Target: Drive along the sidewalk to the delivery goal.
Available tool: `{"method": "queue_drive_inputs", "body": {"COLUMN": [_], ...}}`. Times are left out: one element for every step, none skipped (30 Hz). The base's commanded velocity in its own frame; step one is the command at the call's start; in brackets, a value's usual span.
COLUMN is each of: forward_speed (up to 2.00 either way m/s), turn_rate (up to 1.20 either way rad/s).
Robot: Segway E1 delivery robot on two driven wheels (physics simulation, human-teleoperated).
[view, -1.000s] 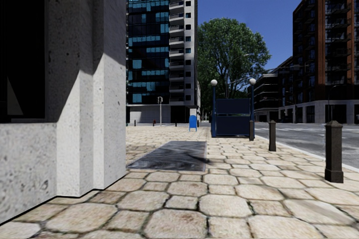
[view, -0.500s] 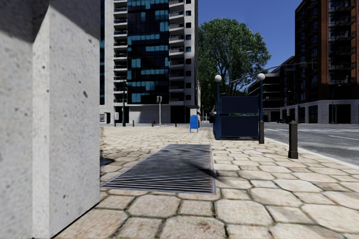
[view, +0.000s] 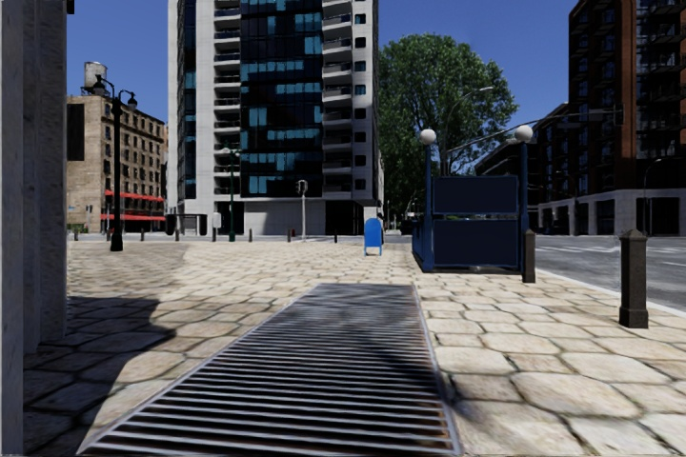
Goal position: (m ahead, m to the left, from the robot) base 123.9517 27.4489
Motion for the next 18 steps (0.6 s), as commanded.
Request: {"method": "queue_drive_inputs", "body": {"forward_speed": [2.00, 2.00, 2.00, 2.00, 2.00, 2.00, 2.00, 2.00, 2.00, 2.00, 2.00, 2.00, 2.00, 2.00, 2.00, 2.00, 2.00, 2.00], "turn_rate": [0.00, 0.00, 0.00, 0.00, 0.00, 0.00, 0.00, 0.00, 0.00, 0.00, 0.00, 0.00, 0.00, 0.00, 0.00, 0.00, 0.00, 0.01]}}
